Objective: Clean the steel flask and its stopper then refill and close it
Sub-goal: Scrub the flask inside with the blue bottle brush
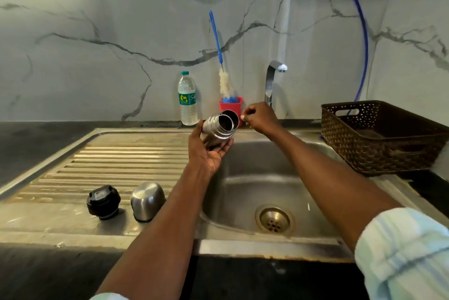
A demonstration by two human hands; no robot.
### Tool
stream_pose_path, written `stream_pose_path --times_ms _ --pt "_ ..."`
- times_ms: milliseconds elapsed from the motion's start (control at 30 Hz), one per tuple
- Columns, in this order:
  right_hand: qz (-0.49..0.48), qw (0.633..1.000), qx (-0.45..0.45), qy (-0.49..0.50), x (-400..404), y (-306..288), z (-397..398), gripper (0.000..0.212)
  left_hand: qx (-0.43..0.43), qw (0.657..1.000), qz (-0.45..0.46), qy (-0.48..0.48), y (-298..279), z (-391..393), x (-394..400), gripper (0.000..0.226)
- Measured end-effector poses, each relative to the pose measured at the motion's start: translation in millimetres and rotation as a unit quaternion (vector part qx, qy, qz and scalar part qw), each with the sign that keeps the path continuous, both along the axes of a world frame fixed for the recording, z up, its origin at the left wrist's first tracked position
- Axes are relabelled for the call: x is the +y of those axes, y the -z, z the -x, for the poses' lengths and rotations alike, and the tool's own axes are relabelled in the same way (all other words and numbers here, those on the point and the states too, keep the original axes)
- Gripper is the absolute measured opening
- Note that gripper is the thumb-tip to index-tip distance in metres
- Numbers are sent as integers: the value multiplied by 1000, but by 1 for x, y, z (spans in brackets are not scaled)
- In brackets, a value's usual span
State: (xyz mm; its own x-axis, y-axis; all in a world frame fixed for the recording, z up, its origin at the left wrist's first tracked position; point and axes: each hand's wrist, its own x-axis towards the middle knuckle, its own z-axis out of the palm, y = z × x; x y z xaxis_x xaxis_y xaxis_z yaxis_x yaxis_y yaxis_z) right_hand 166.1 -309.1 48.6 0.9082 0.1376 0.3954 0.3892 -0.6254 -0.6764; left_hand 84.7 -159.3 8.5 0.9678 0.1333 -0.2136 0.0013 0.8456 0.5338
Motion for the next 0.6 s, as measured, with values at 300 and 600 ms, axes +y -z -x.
stream_pose_path --times_ms 300,600 --pt "-33 997 -43 60 50 -35 -95 30 -70 997 11 0 -6 -10 14 58" --pt "-22 999 41 26 63 -37 -142 45 -105 993 -46 20 6 -22 22 53"
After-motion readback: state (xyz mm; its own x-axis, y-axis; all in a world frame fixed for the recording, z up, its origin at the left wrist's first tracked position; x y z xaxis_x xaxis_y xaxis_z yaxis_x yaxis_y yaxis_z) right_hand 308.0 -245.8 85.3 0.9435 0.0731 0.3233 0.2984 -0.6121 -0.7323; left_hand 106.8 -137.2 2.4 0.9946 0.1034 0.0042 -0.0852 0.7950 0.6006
